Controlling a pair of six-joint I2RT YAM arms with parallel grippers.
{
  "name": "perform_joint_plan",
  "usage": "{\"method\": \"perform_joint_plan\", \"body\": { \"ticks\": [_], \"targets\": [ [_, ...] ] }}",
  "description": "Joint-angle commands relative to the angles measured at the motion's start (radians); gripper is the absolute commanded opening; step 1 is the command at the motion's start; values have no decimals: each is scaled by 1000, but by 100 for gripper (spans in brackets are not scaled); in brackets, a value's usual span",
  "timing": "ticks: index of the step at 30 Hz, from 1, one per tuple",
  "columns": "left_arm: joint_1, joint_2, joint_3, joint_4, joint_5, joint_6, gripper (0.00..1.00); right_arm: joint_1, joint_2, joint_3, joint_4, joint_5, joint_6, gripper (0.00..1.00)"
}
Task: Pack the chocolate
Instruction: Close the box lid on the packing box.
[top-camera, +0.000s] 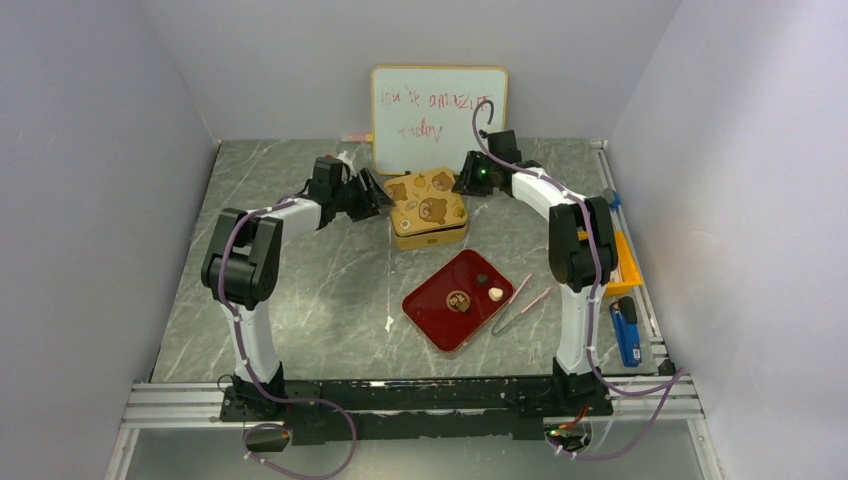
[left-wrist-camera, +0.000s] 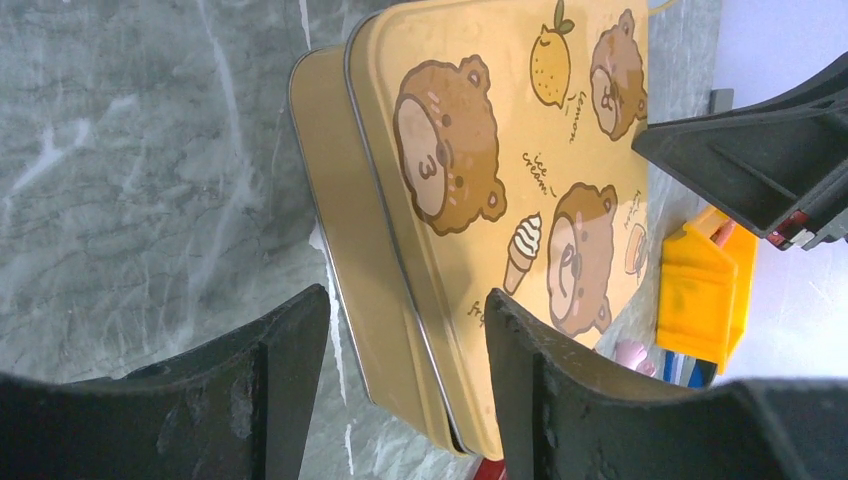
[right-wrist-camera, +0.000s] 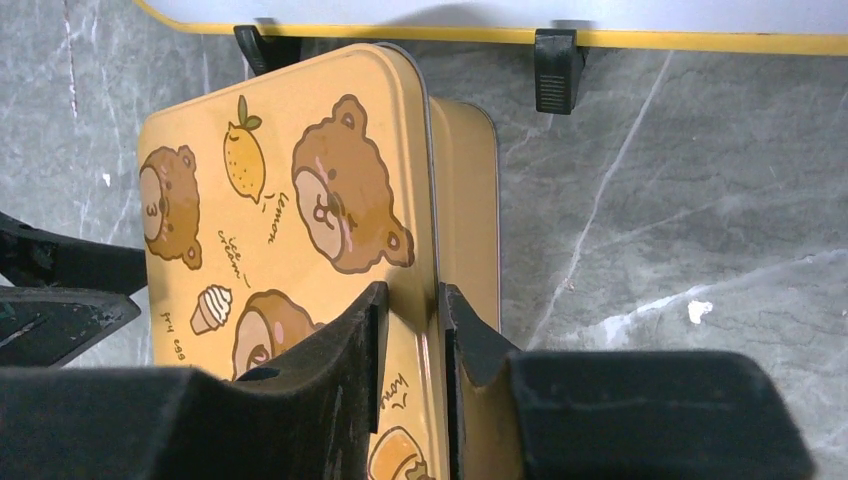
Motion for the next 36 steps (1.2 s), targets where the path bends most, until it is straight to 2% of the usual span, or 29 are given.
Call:
{"method": "perform_joint_plan", "body": {
  "ticks": [1, 36],
  "targets": [
    [-3, 13, 39, 35, 25, -9, 63, -1, -45, -30, 27, 3, -12, 25],
    [-24, -19, 13, 25, 45, 2, 62, 39, -176, -140, 29, 41, -2, 23]
  ]
}}
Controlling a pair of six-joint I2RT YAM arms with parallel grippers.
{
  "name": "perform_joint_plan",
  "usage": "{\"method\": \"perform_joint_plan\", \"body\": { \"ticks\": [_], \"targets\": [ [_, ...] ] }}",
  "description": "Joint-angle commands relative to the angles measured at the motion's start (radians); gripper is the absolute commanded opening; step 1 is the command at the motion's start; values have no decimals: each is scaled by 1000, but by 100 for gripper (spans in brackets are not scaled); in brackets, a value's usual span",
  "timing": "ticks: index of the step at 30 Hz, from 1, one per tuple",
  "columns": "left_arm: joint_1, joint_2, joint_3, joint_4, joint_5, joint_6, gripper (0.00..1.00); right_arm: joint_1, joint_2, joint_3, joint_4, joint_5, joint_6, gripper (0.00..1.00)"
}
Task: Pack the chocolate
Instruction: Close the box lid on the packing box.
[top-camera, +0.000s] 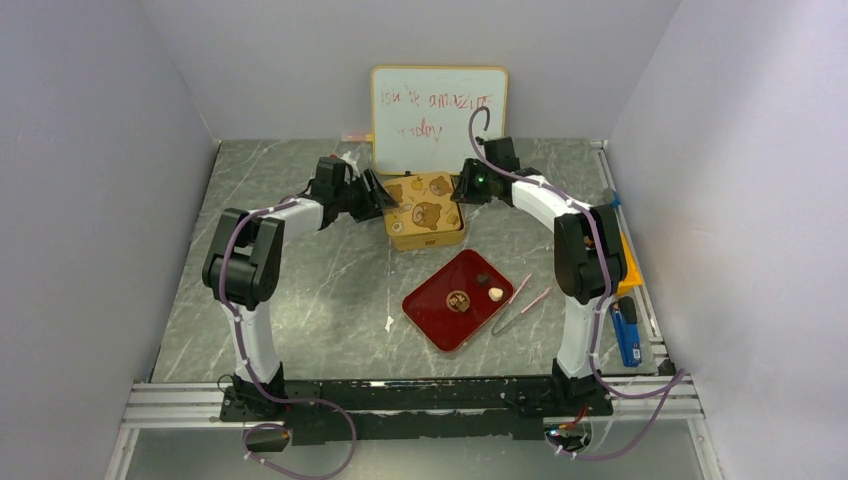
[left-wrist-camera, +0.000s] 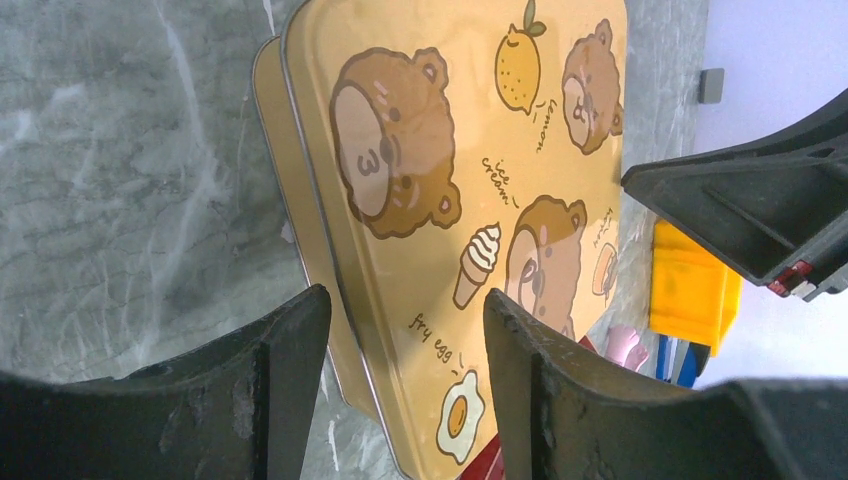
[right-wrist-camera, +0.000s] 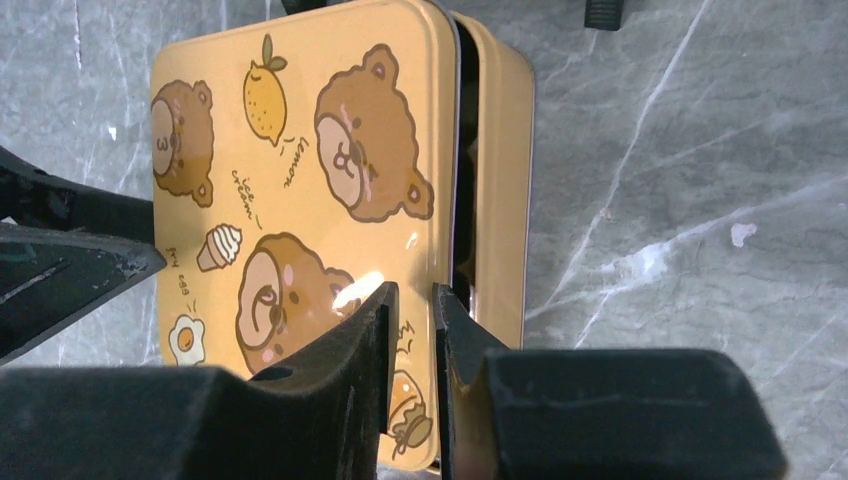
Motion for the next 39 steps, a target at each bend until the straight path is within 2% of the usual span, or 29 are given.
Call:
{"method": "perform_joint_plan", "body": {
  "ticks": [1, 12, 24, 39],
  "targets": [
    [-13, -18, 7, 29, 20, -2, 62, 10, -70, -23, 12, 18, -3, 23],
    [-31, -12, 0, 28, 27, 3, 62, 10, -89, -38, 12, 40, -11, 24],
    [-32, -19, -38, 17, 29, 25, 61, 9, -132, -54, 29, 76, -12, 39],
    [-33, 4, -28, -16, 29, 57, 60, 10, -122, -52, 7, 92, -26, 40]
  ]
}}
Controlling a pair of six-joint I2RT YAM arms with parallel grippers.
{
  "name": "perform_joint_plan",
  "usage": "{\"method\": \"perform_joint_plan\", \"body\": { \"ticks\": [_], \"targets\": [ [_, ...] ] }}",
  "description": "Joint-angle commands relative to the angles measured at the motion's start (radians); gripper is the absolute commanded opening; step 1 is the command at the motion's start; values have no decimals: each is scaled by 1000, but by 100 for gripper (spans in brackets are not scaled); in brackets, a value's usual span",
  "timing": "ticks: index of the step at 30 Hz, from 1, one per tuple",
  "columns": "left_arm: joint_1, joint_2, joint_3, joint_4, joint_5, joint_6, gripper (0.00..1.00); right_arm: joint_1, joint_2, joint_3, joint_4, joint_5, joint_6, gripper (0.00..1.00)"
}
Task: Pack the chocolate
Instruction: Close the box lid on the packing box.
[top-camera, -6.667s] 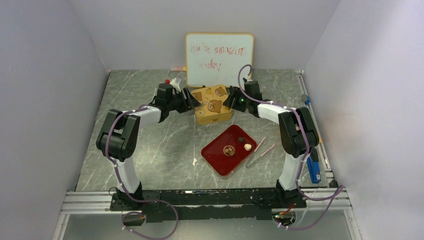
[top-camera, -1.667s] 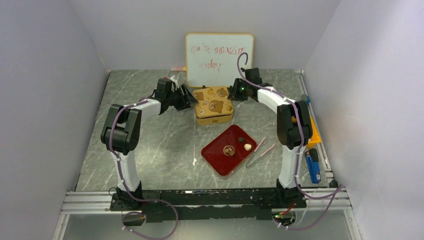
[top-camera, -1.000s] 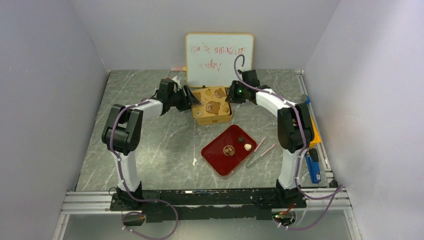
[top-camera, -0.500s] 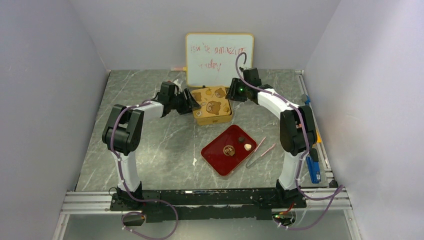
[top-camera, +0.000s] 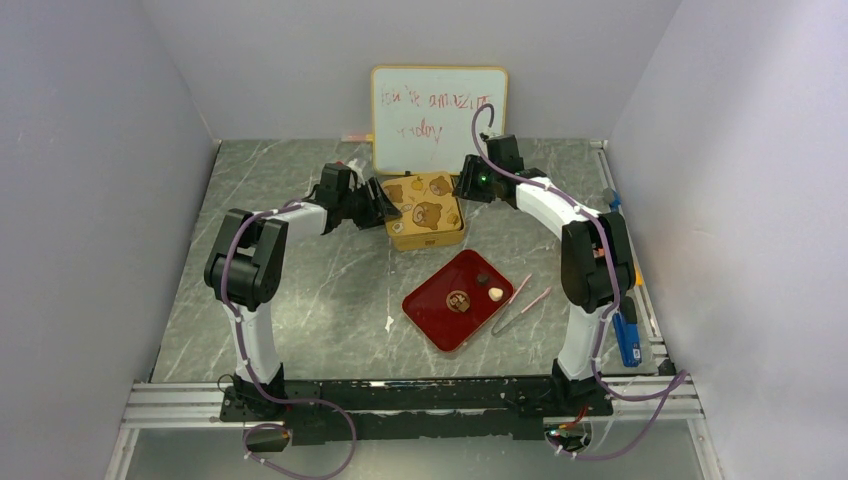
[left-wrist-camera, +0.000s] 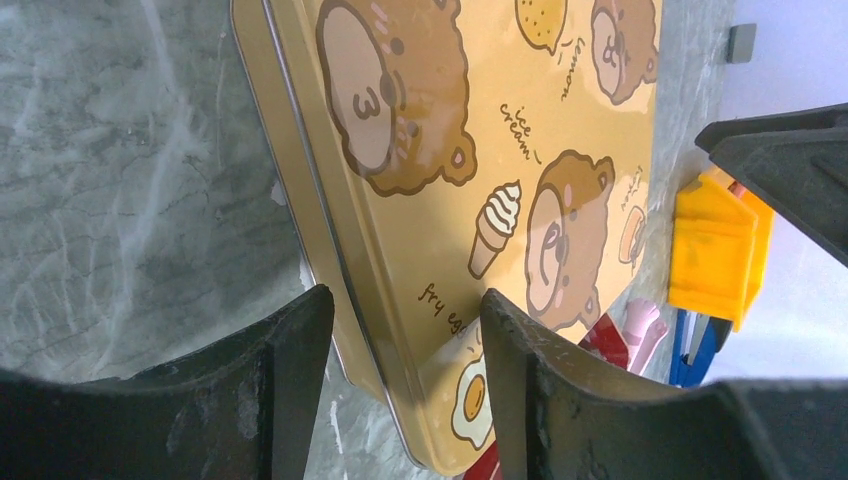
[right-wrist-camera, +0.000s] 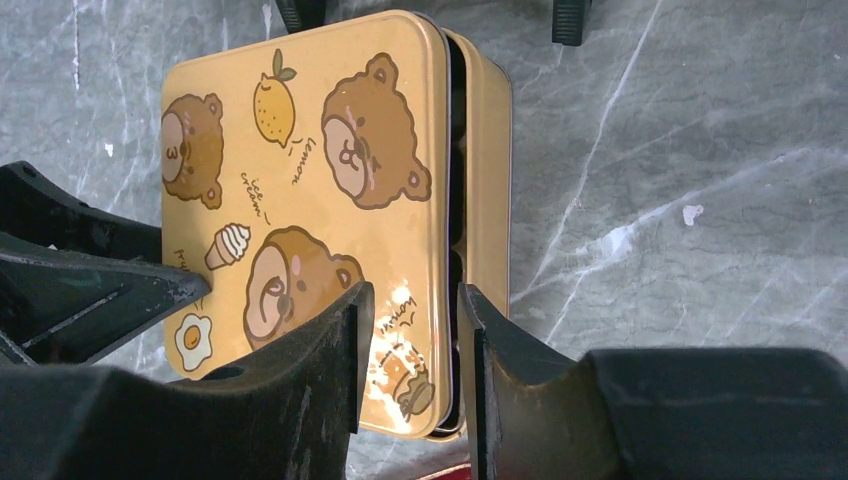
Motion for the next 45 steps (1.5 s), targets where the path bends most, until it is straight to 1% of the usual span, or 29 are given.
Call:
{"method": "perform_joint_plan", "body": {
  "ticks": [1, 5, 11, 25, 35, 38, 40, 42, 45],
  "targets": [
    [-6, 5, 12, -21, 18, 47, 60, -2, -36, -5, 8, 17, -17, 40],
    [-12, 7, 25, -62, 4, 70, 60, -2, -32, -7, 7, 19, -17, 41],
    [-14, -2, 3, -64, -15, 71, 58, -2, -30, -17, 13, 21, -15, 41],
    [-14, -33, -76, 31, -28, 1, 43, -2, -43, -28, 4, 40, -33, 40],
    [-14, -82, -146, 77, -49, -30, 37, -3, -52, -20, -15, 56, -52, 40],
    [-14, -103, -161, 86, -60, -40, 33, -4, -55, -19, -21, 63, -58, 40],
    [-14, -111, -168, 97, -68, -47, 29, -4, -60, -19, -23, 69, -63, 40],
    [-13, -117, -174, 109, -74, -60, 26, -4, -62, -17, -27, 74, -67, 40],
    [-13, -119, -184, 132, -82, -75, 19, -4, -70, -19, -28, 83, -73, 40]
  ]
}}
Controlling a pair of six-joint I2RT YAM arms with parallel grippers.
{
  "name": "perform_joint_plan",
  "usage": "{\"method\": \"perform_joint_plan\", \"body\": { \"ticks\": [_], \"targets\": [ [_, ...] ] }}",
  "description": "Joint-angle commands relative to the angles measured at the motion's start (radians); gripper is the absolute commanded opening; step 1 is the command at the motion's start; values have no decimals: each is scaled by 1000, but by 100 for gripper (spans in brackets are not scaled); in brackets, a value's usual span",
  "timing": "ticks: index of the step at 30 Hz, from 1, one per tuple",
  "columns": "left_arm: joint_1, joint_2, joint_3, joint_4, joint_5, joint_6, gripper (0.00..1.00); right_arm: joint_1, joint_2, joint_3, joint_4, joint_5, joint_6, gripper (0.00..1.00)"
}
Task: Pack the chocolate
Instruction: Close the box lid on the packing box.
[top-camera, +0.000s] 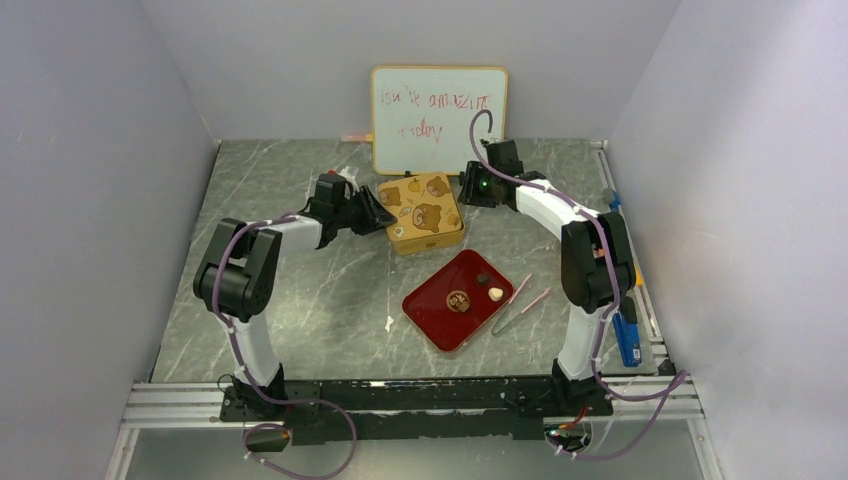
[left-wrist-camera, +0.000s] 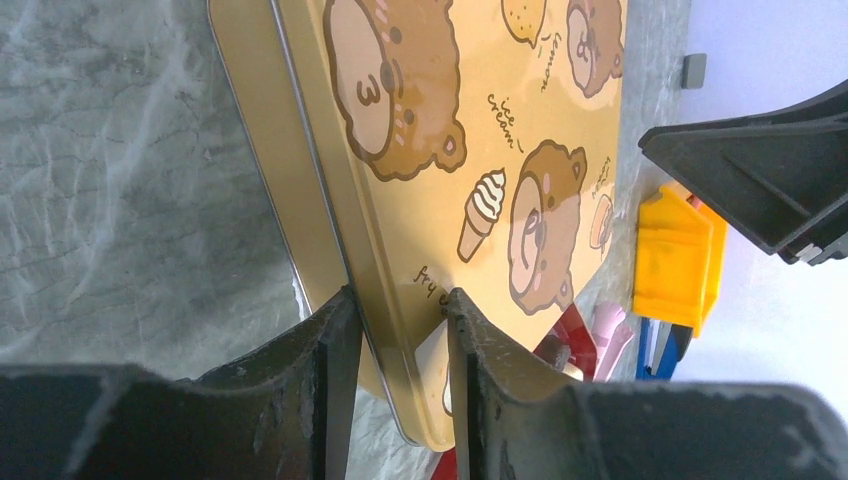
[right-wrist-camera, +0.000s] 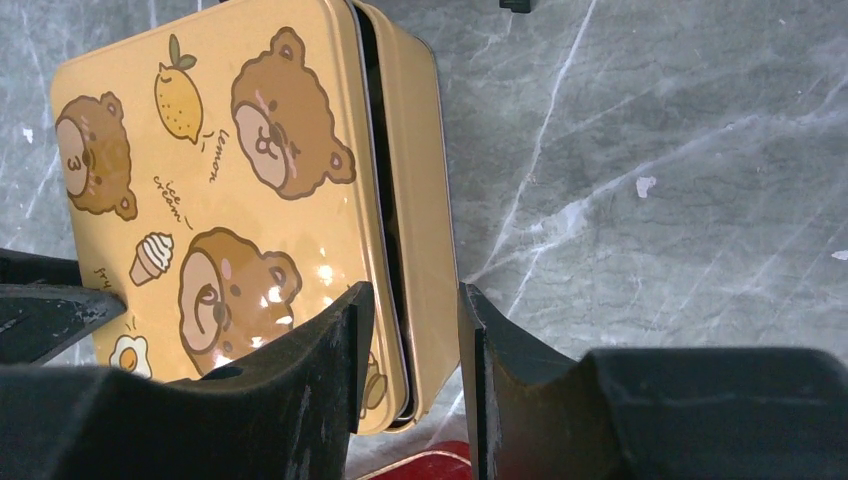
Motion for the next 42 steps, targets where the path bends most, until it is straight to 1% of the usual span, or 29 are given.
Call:
{"method": "perform_joint_plan", "body": {
  "ticks": [1, 5, 11, 29, 35, 42],
  "targets": [
    [-5, -31, -33, 7, -55, 6, 17, -3, -71, 4, 0, 32, -28, 40],
    [-4, -33, -46, 38, -59, -13, 14, -4, -77, 1, 1, 34, -31, 40],
    [7, -45, -60, 73, -63, -38, 5, -4, -80, 15, 4, 35, -26, 40],
    [48, -93, -44, 142, 4, -144, 5, -4, -121, -41, 70, 19, -5, 40],
    [48, -98, -70, 227, 15, -236, 5, -4, -137, -73, 86, 8, -1, 40],
    [48, -100, -154, 444, -12, -426, 5, -3, -166, -109, 114, 10, 4, 40]
  ]
}}
